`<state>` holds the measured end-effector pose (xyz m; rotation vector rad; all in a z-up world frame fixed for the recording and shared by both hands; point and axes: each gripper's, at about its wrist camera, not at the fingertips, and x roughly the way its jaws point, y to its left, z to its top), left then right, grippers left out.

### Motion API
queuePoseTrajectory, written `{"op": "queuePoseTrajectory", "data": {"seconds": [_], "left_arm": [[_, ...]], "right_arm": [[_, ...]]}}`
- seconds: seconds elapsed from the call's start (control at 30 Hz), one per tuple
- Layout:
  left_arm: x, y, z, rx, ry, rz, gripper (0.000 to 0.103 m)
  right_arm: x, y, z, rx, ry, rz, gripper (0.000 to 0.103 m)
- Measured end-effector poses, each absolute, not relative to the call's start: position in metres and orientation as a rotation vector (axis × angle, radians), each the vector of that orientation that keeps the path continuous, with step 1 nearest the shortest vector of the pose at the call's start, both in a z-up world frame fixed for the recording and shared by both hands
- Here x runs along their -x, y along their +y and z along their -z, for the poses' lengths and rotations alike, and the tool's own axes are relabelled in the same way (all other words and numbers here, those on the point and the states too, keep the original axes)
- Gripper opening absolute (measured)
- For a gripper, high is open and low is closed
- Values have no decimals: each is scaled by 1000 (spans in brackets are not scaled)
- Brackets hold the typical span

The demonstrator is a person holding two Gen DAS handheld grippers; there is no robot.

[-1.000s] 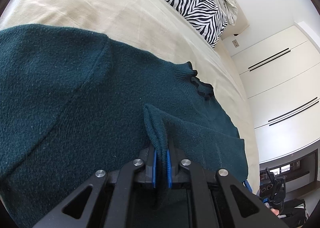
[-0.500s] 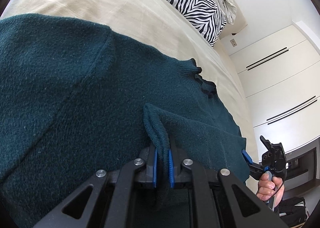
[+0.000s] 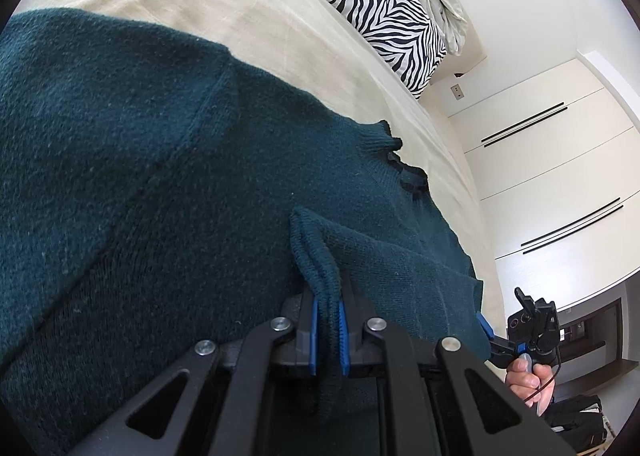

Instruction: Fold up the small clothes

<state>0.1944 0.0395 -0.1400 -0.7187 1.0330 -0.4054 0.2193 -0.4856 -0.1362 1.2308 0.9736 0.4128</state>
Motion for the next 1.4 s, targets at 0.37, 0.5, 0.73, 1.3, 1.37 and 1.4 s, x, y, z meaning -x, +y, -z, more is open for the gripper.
{"op": "queuePoseTrajectory", "data": {"seconds": [0.37,0.5,0.73,1.3,1.37,1.4], "left_arm": [[-190,43,143,722,1006,423,13],[-188,49,141,759,1004,445,13],[-117,132,87,922,777,370,77],[27,397,133,1478,375,-224,66],[39,402,140,1559,345,-316,49],[48,402,141,1606,315,-353,47]], "right_arm": [[-145,-485,156,-1246,998,-492,69],[-138,-485,158,-1269,974,-469,69],[-104,-436,102,-1138,913,-517,71],[-104,-251,73,-1057,1009,-696,71],[-102,-246,69,-1045,1016,-697,71],[-101,-243,66,-1042,1016,-697,71]]}}
